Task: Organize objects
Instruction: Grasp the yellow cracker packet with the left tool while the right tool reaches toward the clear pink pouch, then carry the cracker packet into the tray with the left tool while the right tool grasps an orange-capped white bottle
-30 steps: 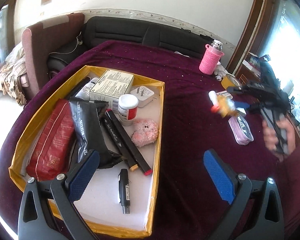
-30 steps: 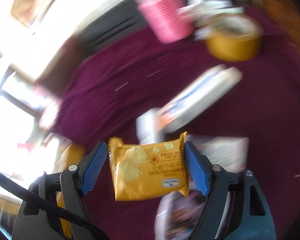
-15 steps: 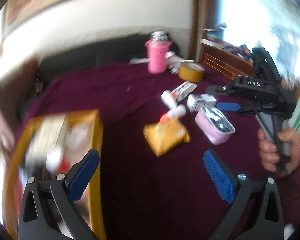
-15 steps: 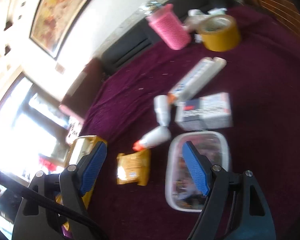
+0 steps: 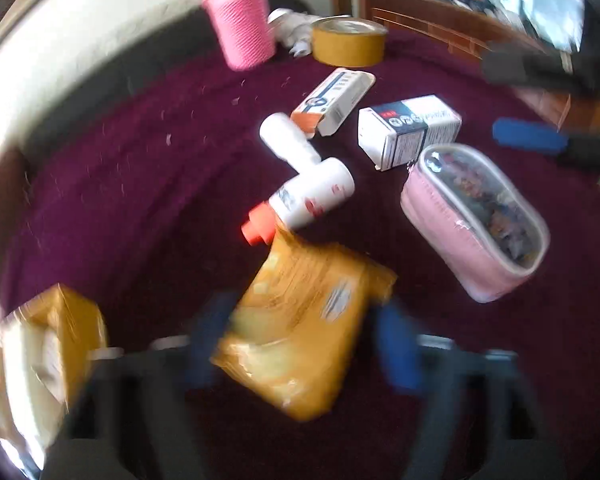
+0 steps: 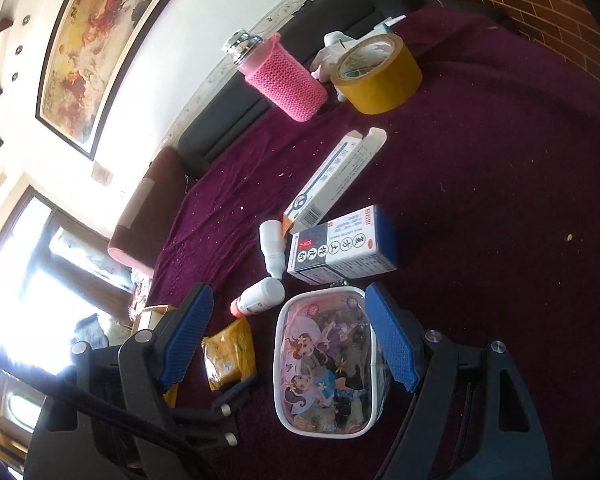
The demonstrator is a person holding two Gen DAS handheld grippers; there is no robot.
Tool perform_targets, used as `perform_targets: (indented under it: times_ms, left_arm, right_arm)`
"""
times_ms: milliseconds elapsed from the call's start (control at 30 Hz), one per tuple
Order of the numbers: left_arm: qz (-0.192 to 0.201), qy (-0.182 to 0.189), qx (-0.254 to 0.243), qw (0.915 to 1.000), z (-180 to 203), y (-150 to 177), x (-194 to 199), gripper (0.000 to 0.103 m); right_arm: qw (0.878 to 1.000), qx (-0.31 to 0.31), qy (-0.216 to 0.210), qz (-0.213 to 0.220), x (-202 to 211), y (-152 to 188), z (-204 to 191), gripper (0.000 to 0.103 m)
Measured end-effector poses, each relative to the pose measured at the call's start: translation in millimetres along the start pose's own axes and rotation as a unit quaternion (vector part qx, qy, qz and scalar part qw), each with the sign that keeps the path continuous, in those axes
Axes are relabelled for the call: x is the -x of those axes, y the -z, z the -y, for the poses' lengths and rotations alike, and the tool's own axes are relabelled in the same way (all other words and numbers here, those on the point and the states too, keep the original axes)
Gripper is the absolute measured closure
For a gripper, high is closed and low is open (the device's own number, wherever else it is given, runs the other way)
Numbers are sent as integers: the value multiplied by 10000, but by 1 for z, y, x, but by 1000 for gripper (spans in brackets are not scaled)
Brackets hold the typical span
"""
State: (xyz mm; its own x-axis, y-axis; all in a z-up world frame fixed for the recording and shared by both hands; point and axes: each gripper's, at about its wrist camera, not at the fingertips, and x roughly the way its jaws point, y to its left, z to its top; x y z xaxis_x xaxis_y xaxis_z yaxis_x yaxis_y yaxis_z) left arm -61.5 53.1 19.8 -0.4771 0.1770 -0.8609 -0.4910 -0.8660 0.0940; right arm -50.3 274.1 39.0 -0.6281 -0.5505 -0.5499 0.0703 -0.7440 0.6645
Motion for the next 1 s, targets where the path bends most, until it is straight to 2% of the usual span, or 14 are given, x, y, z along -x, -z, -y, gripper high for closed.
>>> perform_targets:
  times_ms: [200, 300, 400, 467, 533, 600, 667, 733, 833, 900, 967, 1000]
  left_arm:
    - [255, 336, 600, 9973, -14, 46, 45, 63]
    - [488, 555, 1079, 9914, -27, 78, 80, 63]
    - [794, 661, 1329, 9857, -40, 104, 115, 63]
    - [979, 671, 1429, 9826, -48, 119, 132, 63]
    - [1171, 643, 1550, 9788, -61, 138, 146, 63]
    - [1329, 743, 1710, 9734, -76, 154, 154, 63]
    - [1423, 924, 1949, 9660, -93, 172, 160, 62]
    - [1527, 890, 2058, 9625, -108, 185, 165, 62]
    - [1611, 842, 2236, 9576, -129, 202, 170, 62]
    - [1671, 910, 2376, 9526, -141, 213, 172, 62]
    - [1737, 902, 2433, 9500, -149, 219, 174, 62]
    - [1776, 876, 2454, 9490, -152, 223, 175, 62]
  right_arm:
    - [9980, 586, 233, 49, -2, 9, -24, 25]
    - [9974, 710, 96, -56, -4, 13, -43, 25]
    - [9962, 589, -282, -584, -25, 18, -61, 25]
    - [9935, 400, -267, -1032, -48, 21, -71, 25]
    - [9915, 30, -257, -1272, -68, 23, -73, 25]
    - [9899, -232, 123, -1392, -87, 24, -73, 25]
    - [9892, -317, 750, -1215, -103, 21, -74, 25]
    - [9884, -194, 1184, -932, -108, 14, -82, 25]
    - [9795, -136, 1779, -931, -128, 8, -90, 26]
    - [9721, -119, 2125, -983, -139, 9, -91, 40]
    - [9634, 69, 2508, -941, -147, 13, -97, 44]
    - [9599, 142, 2636, -946, -151, 16, -100, 50]
